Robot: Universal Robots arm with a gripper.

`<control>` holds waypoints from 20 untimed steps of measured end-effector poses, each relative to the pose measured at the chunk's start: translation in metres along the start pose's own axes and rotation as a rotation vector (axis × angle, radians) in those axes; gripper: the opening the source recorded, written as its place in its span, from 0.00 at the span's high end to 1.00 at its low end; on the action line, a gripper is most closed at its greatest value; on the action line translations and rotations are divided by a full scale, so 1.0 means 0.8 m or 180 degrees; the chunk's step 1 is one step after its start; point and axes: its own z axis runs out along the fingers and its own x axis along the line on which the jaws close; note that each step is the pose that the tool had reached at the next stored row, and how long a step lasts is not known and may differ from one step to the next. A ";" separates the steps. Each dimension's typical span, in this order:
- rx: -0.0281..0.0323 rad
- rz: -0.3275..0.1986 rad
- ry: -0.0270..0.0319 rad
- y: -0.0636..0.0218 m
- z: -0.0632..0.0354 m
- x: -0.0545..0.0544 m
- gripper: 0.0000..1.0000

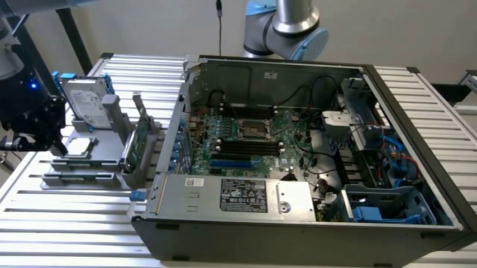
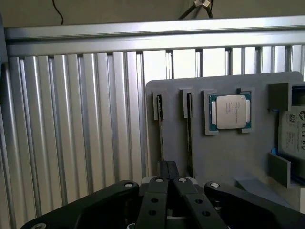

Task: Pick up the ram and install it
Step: 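Pick up the ram and move it above insertion slot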

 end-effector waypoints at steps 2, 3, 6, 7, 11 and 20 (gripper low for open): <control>0.0000 0.0000 0.0000 0.000 0.000 0.000 0.89; 0.0000 0.0000 0.0000 0.000 0.000 0.000 0.89; 0.0000 0.0000 0.0000 0.000 0.000 0.000 0.89; 0.0000 0.0000 0.0000 0.000 0.000 0.000 0.89; 0.0000 0.0000 0.0000 0.000 0.001 0.000 0.83; -0.0001 0.0000 -0.0007 0.000 0.016 0.006 0.58</control>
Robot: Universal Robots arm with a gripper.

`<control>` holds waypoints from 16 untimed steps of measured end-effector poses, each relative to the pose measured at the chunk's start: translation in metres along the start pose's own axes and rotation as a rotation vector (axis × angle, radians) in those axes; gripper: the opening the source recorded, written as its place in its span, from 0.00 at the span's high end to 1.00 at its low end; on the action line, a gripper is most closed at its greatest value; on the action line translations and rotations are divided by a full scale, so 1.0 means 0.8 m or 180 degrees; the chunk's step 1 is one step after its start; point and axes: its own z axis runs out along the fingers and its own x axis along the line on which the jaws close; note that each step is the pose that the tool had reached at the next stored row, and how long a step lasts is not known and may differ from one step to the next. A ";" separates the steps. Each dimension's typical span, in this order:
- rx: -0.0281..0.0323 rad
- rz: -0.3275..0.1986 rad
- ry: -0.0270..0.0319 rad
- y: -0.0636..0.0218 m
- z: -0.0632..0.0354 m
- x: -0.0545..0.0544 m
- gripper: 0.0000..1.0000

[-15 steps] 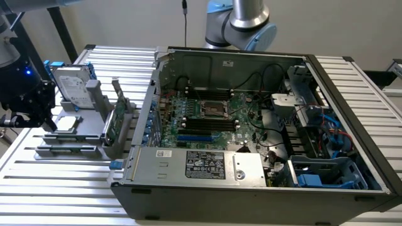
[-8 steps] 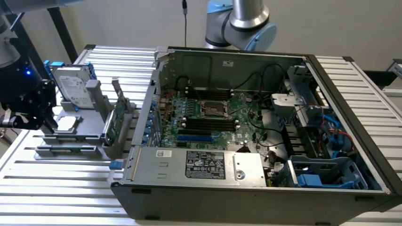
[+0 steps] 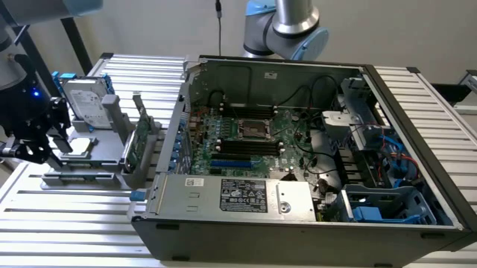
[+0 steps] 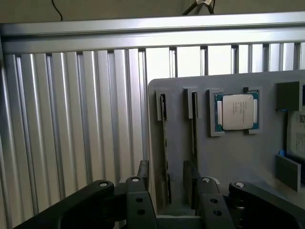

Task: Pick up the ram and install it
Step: 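Pick up the ram and move it above insertion slot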

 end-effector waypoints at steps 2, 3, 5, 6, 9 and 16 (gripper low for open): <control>0.0000 0.0000 -0.0002 0.000 0.005 0.001 0.58; 0.0000 0.0000 -0.0002 0.000 0.007 0.002 0.58; 0.0000 0.0000 -0.0005 0.000 0.014 0.004 0.58; 0.0000 0.0000 -0.0007 0.000 0.016 0.005 0.56; 0.0000 0.0000 -0.0012 -0.001 0.023 0.005 0.50; -0.0001 -0.0001 -0.0032 -0.006 0.037 0.007 0.50</control>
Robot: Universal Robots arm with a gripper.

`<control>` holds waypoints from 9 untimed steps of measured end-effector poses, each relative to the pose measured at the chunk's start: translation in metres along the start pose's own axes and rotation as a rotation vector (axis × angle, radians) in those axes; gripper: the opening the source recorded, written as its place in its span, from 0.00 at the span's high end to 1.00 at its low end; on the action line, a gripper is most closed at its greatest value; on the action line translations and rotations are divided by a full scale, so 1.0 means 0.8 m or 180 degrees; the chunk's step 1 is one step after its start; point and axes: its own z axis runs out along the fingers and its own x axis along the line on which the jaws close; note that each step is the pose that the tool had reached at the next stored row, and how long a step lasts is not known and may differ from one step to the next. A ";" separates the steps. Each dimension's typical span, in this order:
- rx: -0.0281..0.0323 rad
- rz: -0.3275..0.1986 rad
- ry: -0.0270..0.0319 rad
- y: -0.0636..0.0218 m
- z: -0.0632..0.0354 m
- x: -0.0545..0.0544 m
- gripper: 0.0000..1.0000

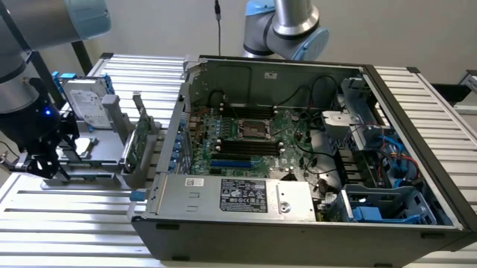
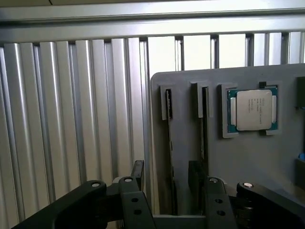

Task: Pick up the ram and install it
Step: 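Pick up the ram and move it above insertion slot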

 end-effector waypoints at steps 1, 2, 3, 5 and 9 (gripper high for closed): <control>-0.0001 0.0000 -0.0011 -0.001 0.001 0.001 0.50; -0.0002 -0.0001 -0.0026 -0.002 0.002 0.001 0.50; -0.0002 -0.0001 -0.0045 -0.003 0.003 0.002 0.50; -0.0004 -0.0001 -0.0083 -0.005 0.004 0.004 0.50; -0.0018 -0.0002 -0.0163 -0.006 0.006 0.008 0.50</control>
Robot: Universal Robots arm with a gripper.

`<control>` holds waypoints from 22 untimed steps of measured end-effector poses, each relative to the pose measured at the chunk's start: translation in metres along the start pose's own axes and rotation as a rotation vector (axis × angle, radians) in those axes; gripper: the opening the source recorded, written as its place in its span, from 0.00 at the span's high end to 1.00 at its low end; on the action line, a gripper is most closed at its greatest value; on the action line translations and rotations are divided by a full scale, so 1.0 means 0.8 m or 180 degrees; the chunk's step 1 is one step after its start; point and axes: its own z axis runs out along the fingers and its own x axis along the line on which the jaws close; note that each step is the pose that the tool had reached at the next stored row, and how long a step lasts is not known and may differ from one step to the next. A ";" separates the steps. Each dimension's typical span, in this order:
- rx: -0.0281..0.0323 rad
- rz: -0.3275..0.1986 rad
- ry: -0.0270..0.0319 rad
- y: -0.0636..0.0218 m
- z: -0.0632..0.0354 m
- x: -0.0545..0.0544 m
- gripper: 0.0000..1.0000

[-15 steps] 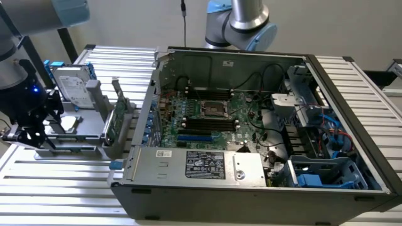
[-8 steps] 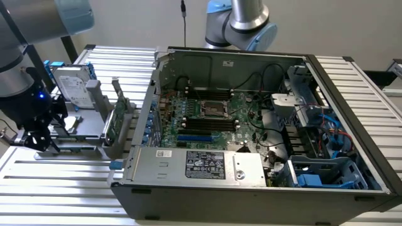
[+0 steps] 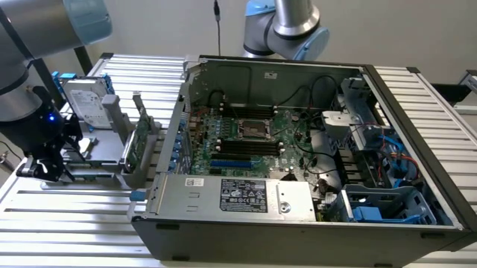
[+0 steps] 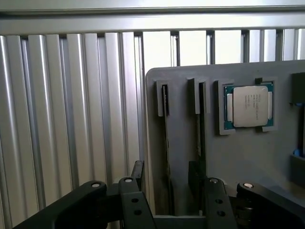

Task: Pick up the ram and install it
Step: 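Pick up the ram and move it above insertion slot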

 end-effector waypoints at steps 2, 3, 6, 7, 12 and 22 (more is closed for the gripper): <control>-0.0017 0.0000 -0.0025 0.000 0.001 0.002 0.50; -0.0027 0.0000 -0.0034 -0.001 0.002 0.003 0.50; -0.0066 0.0001 -0.0051 -0.004 0.004 0.005 0.50; -0.0080 0.0001 -0.0054 -0.005 0.005 0.005 0.50; -0.0098 -0.0003 -0.0055 -0.008 0.014 0.005 0.50; -0.0101 -0.0161 -0.0053 -0.004 0.032 0.004 0.50</control>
